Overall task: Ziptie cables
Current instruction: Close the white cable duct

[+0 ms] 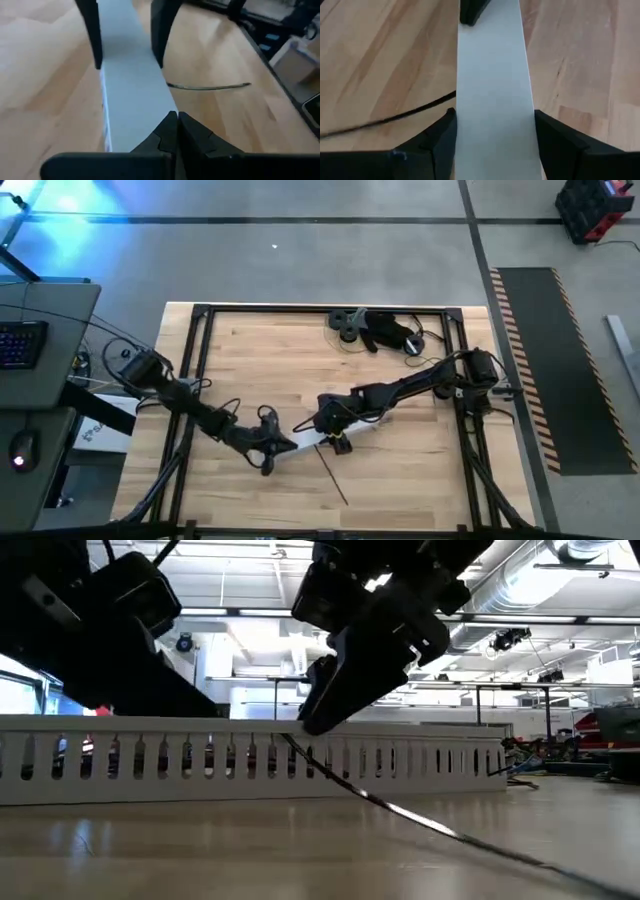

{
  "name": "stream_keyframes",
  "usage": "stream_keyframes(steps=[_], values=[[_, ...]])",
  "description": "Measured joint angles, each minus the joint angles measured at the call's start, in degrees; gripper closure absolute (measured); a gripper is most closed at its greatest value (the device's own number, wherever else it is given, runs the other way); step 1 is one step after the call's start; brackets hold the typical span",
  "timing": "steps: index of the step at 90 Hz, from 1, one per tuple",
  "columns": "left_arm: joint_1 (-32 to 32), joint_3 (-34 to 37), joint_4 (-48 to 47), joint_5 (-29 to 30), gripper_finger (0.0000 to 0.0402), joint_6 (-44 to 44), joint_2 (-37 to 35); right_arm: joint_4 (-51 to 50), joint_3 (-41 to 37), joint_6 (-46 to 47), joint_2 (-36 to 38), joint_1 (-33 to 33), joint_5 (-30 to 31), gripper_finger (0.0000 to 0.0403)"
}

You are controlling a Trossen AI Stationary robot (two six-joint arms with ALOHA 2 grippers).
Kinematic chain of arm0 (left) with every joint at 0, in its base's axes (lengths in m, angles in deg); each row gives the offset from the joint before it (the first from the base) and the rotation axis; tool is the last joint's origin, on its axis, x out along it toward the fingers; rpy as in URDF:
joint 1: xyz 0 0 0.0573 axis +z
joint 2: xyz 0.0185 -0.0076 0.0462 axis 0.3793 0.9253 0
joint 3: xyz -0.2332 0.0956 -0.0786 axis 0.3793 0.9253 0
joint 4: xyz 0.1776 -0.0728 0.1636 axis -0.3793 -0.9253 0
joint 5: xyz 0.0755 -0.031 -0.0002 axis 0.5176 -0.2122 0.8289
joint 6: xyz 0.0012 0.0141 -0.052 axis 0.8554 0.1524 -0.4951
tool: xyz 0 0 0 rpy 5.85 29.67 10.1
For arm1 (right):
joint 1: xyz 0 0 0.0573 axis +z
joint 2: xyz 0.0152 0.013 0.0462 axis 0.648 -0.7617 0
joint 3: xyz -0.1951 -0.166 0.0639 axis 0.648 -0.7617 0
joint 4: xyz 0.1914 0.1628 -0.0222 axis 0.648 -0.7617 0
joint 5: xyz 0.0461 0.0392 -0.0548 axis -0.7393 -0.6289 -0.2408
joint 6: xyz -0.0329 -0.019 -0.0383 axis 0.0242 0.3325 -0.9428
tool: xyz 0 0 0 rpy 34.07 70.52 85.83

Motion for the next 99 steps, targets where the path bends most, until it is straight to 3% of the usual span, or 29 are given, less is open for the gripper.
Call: stream_keyframes(steps=[18,44,48,59,67,79,99], values=[[0.07,-0.35,2.19,1.2,0.0401,-3.13,4.71,0.03,-0.04,-0.01,-0.08,0.02,-0.22,0.0199],[0.03,-0.3,3.93,-0.79,0.0401,-2.61,5.4,0.0,-0.06,0.0,0.26,-0.18,-1.37,0.0198],[0.03,-0.28,4.03,-1.1,0.0401,-2.68,5.43,-0.45,-0.07,0.1,0.58,-0.46,-1.84,0.0171],[-0.07,-0.28,4.29,-1.78,0.0401,-2.94,5.45,-3.43,-0.14,2.41,4.57,-1.88,-1.82,0.0052],[-0.11,-0.24,4.33,-1.8,0.0401,-3.0,5.45,-6.17,-0.09,3.13,8.03,-2.49,-1.15,0.0017],[-0.27,-0.24,4.46,-1.65,0.0401,-2.66,5.5,-8.97,-0.18,3.26,11.96,-2.48,3.52,0.0047],[-0.57,-0.19,4.48,-1.41,0.0401,-2.47,5.5,-0.74,-10.67,9.69,16.47,-1.18,5.69,0.0168]])
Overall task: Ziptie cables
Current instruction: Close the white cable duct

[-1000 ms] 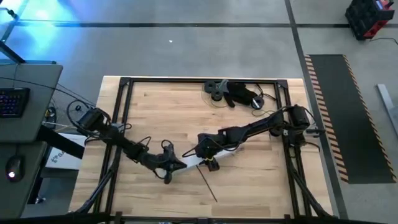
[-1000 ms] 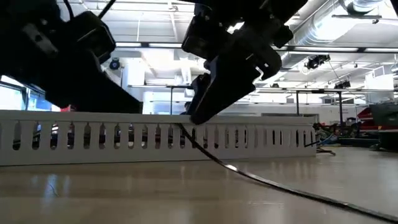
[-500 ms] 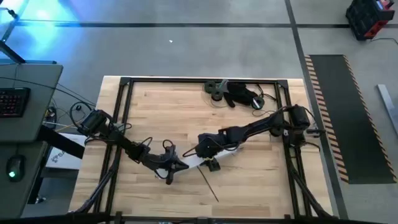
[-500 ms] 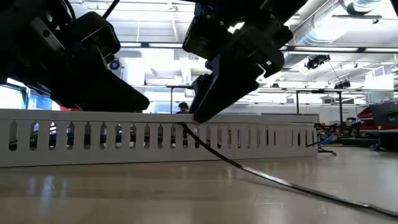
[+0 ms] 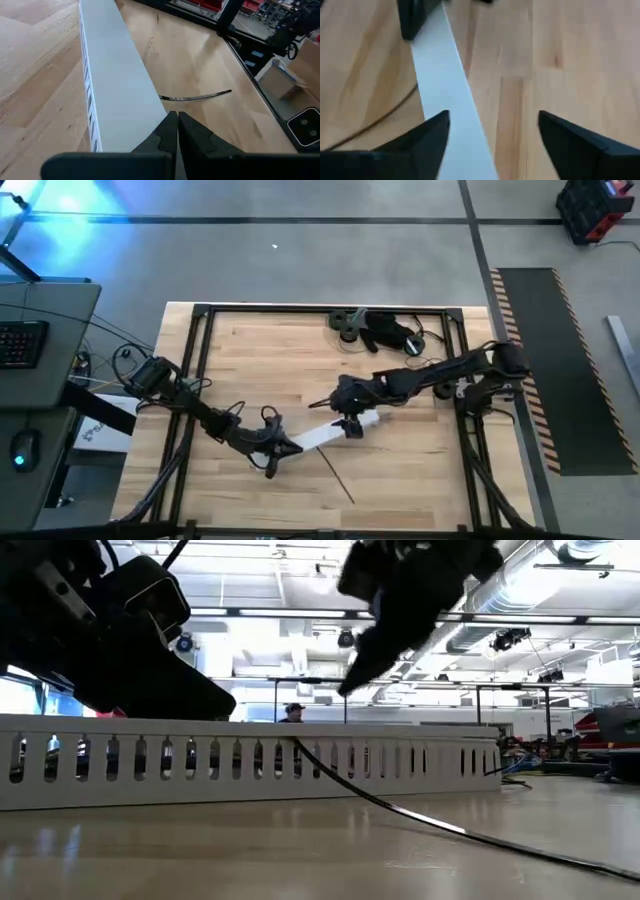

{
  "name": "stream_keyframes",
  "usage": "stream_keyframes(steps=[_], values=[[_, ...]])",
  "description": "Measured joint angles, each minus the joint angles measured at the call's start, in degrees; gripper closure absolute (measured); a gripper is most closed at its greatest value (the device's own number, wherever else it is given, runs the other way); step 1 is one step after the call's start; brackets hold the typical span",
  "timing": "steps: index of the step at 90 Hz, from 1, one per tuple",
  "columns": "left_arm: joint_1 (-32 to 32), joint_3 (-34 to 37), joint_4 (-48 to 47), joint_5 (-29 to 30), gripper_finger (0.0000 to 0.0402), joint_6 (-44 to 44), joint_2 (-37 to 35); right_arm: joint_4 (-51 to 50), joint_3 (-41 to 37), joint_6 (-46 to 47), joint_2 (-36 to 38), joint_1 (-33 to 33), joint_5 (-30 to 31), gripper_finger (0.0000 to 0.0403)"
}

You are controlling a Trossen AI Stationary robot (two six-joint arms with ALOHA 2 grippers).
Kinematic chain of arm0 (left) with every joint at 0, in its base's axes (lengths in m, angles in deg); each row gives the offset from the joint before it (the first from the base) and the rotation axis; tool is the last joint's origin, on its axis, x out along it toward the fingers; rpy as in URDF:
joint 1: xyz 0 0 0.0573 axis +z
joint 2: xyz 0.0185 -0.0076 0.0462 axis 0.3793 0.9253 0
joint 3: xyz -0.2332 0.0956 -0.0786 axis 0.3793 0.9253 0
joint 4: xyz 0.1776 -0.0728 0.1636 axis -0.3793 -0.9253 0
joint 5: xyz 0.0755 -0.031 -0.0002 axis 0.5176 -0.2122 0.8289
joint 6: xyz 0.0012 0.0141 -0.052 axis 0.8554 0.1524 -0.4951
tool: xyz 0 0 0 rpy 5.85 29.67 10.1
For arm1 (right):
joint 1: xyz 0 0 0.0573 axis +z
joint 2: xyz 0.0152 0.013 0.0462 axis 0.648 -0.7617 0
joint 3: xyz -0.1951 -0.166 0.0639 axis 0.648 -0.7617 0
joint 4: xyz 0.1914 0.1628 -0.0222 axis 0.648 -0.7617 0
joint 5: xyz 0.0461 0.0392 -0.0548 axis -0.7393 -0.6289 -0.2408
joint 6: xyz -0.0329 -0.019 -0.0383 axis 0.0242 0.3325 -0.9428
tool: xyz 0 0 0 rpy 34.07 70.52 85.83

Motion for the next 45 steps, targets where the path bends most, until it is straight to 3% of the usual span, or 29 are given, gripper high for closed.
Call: stream_keyframes(steps=[24,34,45], values=[[-0.34,0.04,0.28,-0.28,0.0401,0.91,0.0,26.84,-21.32,11.88,0.02,4.54,7.54,0.0379],[-0.32,0.04,0.31,-0.36,0.0401,0.91,0.0,35.13,-26.86,15.49,0.46,5.08,9.45,0.0389],[-0.32,0.04,0.32,-0.48,0.0401,1.07,-0.02,35.27,-27.55,13.37,2.67,5.31,10.95,0.0388]])
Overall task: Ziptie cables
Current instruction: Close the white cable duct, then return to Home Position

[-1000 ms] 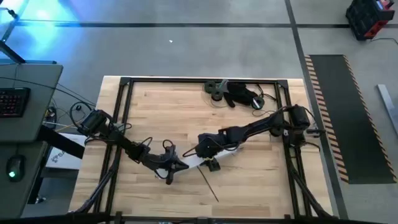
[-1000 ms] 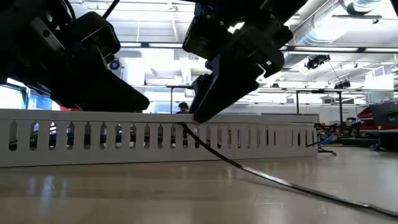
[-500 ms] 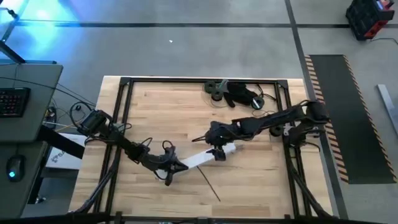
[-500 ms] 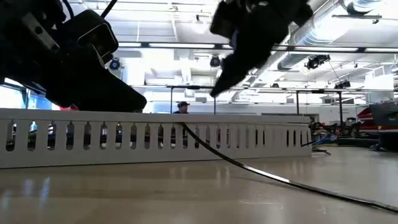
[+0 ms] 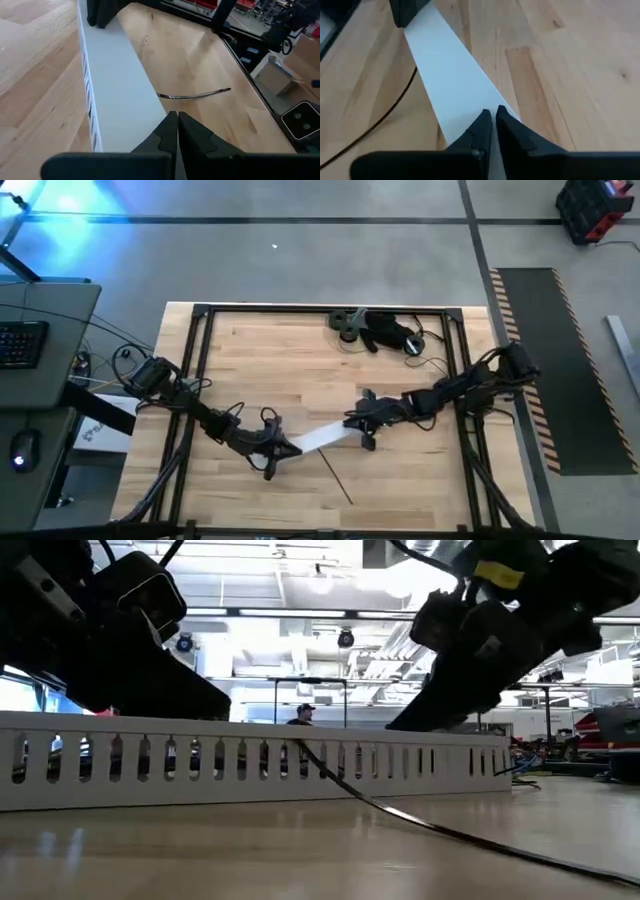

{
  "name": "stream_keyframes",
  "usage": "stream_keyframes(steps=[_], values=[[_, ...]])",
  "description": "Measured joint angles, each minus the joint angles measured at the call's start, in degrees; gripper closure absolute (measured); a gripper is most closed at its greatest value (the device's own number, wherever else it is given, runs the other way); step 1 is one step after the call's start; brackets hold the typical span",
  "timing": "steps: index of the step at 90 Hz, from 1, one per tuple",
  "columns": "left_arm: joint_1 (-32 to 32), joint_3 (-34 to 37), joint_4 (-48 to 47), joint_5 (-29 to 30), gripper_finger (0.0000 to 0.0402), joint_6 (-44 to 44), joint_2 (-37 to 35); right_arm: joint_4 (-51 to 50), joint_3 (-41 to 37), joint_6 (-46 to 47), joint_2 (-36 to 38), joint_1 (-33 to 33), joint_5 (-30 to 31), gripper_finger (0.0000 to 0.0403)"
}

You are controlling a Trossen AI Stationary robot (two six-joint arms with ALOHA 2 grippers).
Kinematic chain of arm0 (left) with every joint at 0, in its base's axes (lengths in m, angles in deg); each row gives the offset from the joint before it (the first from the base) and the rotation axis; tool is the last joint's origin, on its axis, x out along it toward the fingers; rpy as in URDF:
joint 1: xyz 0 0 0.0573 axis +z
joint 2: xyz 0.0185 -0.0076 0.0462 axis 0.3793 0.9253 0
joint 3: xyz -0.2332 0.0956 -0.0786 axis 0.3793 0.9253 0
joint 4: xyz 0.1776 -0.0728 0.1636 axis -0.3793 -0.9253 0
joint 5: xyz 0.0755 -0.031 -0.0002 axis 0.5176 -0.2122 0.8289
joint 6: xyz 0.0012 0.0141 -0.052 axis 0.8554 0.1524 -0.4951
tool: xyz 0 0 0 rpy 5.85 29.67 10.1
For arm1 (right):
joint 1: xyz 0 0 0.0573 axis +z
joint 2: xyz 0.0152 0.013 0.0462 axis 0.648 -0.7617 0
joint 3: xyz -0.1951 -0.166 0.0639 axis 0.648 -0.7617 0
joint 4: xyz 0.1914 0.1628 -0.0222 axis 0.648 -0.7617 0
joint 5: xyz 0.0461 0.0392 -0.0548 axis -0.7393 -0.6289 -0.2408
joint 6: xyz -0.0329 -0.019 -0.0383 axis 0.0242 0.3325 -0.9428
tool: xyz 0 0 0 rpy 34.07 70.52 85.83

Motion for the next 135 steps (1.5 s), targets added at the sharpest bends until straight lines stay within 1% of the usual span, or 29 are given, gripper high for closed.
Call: stream_keyframes(steps=[10,19,29,37,45,52,56,65,77,83,91,105,115,123,130,135], values=[[0.62,0.07,-0.3,-0.92,0.0401,0.9,-0.47,-3.47,0.65,-2.68,3.63,-0.02,1.86,0.0398],[2.44,0.11,-0.45,-4.83,0.0401,2.24,-0.64,-4.55,0.99,-2.92,6.33,0.29,0.75,0.0402],[5.11,0.11,-0.27,-9.24,0.0401,5.15,-0.64,-8.32,0.98,-0.91,5.12,1.4,-1.04,0.0401],[7.8,1.04,-0.55,-12.39,0.0401,7.06,-1.5,-7.67,1.13,0.66,2.51,2.28,-0.76,0.0401],[10.58,2.71,-0.92,-14.95,0.0402,9.19,-3.24,-6.13,1.46,2.99,-0.52,3.3,3.05,0.0401],[13.43,4.89,-1.91,-16.64,0.0402,11.22,-5.98,-5.47,1.56,6.6,-1.93,3.87,8.68,0.0401],[15.39,6.28,-2.82,-16.65,0.0401,12.37,-8.01,-5.7,1.59,9.54,-2.21,3.67,12.17,0.0401],[19.25,9.1,-5.75,-15.03,0.0401,14.78,-13.87,-6.25,1.55,15.86,-2.43,2.13,17.56,0.0402],[22.39,10.46,-11.11,-14.18,0.0401,19.16,-23.85,-6.18,1.35,15.89,-2.44,-0.56,18.19,0.0402],[22.57,9.99,-13.88,-12.34,0.0401,20.25,-28.95,-6.26,1.35,15.66,-2.46,-2.39,18.86,0.0402],[21.48,9.2,-17.78,-8.41,0.0401,19.27,-34.39,-6.53,1.26,16.41,-2.47,-5.92,20.53,0.0403],[17.8,7.19,-16.82,-3.11,0.0401,17.84,-42.28,-5.79,1.15,15.51,-2.57,-11.93,20.99,0.0403],[15.39,7.02,-18.15,3.82,0.0401,17.87,-46.33,-5.34,1.07,16.77,-2.33,-15.78,20.67,0.0403],[13.7,6.91,-23.99,8.53,0.0401,16.09,-48.4,-3.18,0.96,15.91,-2.28,-17.01,20.89,0.0403],[12.7,6.99,-29.93,10.75,0.0401,12.4,-48.68,-1.75,0.84,12.64,-0.94,-16.97,20.37,0.0403],[11.86,6.95,-33.39,11.85,0.0401,8.89,-48.51,-2.59,0.65,10.08,1.24,-16.28,19.72,0.0402]])
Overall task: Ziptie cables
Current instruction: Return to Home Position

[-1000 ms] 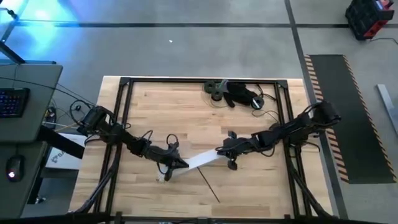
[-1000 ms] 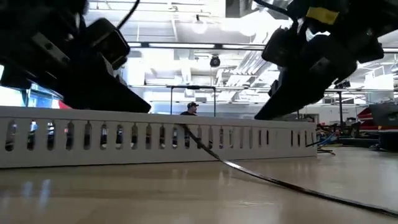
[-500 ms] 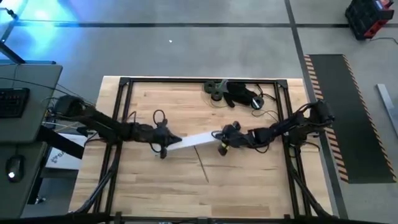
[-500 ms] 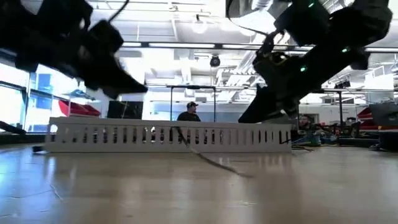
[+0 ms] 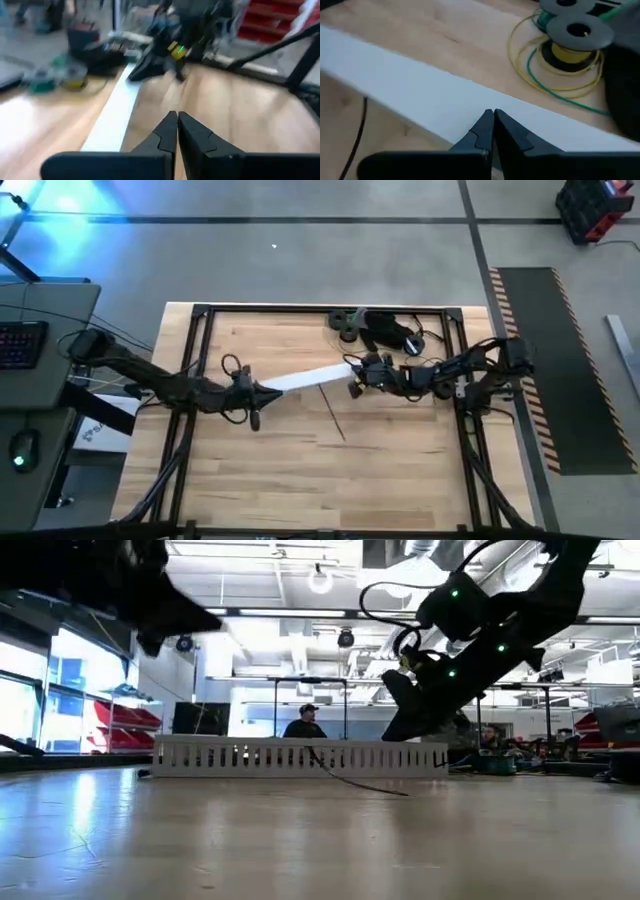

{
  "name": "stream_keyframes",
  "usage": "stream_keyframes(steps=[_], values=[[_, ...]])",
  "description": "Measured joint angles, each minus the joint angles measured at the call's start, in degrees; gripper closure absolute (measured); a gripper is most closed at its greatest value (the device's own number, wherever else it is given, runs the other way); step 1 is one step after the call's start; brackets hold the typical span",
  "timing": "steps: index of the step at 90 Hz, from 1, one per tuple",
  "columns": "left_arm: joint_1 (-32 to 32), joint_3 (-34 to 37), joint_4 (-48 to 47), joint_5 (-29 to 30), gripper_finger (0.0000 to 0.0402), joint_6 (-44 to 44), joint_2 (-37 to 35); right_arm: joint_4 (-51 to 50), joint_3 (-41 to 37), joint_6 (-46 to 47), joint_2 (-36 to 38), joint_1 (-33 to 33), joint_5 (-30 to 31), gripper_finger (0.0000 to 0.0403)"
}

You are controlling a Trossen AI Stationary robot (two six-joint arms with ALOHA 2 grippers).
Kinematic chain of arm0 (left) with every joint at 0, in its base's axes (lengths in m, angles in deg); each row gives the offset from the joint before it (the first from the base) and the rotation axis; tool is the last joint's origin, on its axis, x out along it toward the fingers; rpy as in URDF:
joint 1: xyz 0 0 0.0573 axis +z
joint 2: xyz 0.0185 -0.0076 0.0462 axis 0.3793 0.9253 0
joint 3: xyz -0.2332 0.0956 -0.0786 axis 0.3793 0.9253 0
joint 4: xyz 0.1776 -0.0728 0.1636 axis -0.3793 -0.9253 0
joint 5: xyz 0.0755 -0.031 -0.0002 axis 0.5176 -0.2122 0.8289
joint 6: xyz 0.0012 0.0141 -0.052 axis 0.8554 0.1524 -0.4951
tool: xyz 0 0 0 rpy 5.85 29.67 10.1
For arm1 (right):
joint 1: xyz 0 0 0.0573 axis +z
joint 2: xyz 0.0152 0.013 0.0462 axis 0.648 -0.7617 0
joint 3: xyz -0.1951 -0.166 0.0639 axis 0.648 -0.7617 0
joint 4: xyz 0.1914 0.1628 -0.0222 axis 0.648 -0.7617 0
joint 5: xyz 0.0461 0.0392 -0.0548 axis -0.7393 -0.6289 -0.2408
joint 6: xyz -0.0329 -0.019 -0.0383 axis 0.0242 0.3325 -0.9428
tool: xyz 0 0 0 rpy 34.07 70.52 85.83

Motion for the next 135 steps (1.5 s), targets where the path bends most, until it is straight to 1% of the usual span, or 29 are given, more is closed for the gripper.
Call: stream_keyframes(steps=[5,10,18,27,34,40,46,51,55,60,63,67,71,78,83,86,97,115,124,135], values=[[-1.34,0.0,-3.66,1.4,0.0401,-4.51,1.11,0.0,0.0,-2.24,2.86,1.18,0.06,0.0402],[-3.34,0.11,-4.22,4.25,0.0401,-8.53,2.73,0.11,-0.58,-4.09,6.99,3.28,0.7,0.0402],[-7.51,-0.04,0.04,8.12,0.0401,-11.78,4.7,-0.09,-3.08,-6.95,14.32,8.07,1.44,0.0402],[-11.2,-0.04,5.58,8.44,0.0401,-11.33,5.16,-2.42,-7.34,-9.0,25.21,11.44,0.27,0.0402],[-12.82,-0.13,10.41,8.54,0.0401,-8.13,3.58,-6.79,-11.22,-8.38,34.91,11.59,-4.37,0.0402],[-12.93,-0.1,10.92,8.41,0.0401,-5.58,0.89,-10.66,-14.46,-5.68,42.92,10.31,-9.1,0.0402],[-11.46,-0.1,9.0,5.74,0.0401,-2.79,-3.34,-9.98,-18.33,-4.7,49.09,9.12,-13.17,0.0403],[-9.19,-0.13,5.41,2.03,0.0401,-2.08,-7.56,-7.83,-21.66,-4.72,52.87,8.15,-18.77,0.0403],[-6.69,-0.13,1.58,0.36,0.0401,-2.02,-10.87,-6.23,-23.83,-4.75,55.28,7.35,-22.92,0.0403],[-2.26,-0.13,-3.6,-0.54,0.0401,-2.06,-15.35,-4.45,-25.9,-4.92,57.7,6.3,-26.87,0.0403],[0.7,-0.13,-6.94,-1.72,0.0401,-2.49,-17.86,-3.59,-27.08,-4.7,58.93,5.83,-28.02,0.0403],[4.95,-0.13,-10.96,-4.88,0.0401,-2.99,-20.73,-2.23,-28.65,-4.25,60.51,5.32,-28.55,0.0403],[8.87,-0.11,-13.58,-9.34,0.0401,-3.04,-23.05,-0.89,-30.07,-4.26,61.99,4.85,-28.76,0.0403],[14.54,-0.06,-15.39,-16.33,0.0401,-2.13,-26.14,1.63,-31.93,-4.53,64.77,4.18,-29.83,0.0403],[17.34,-0.06,-16.23,-19.81,0.0401,-0.83,-27.71,1.2,-32.37,-4.39,66.61,3.77,-30.99,0.0403],[18.46,0.16,-16.38,-20.79,0.0401,0.22,-28.37,0.35,-32.37,-4.32,67.56,3.69,-31.77,0.0403],[20.11,4.64,-14.73,-21.63,0.0401,3.11,-31.4,-0.82,-32.37,-5.77,70.14,3.69,-32.21,0.0403],[20.34,16.68,-2.36,-25.08,0.0402,3.7,-36.81,-1.0,-32.37,-6.8,71.93,3.58,-33.73,0.0403],[20.3,16.57,-6.42,-25.15,0.0401,5.68,-38.71,-1.23,-32.37,-7.13,71.95,3.58,-34.36,0.0403],[20.25,16.57,-6.59,-27.66,0.0401,8.83,-39.61,-1.42,-32.37,-11.12,71.93,3.58,-34.44,0.0403]])
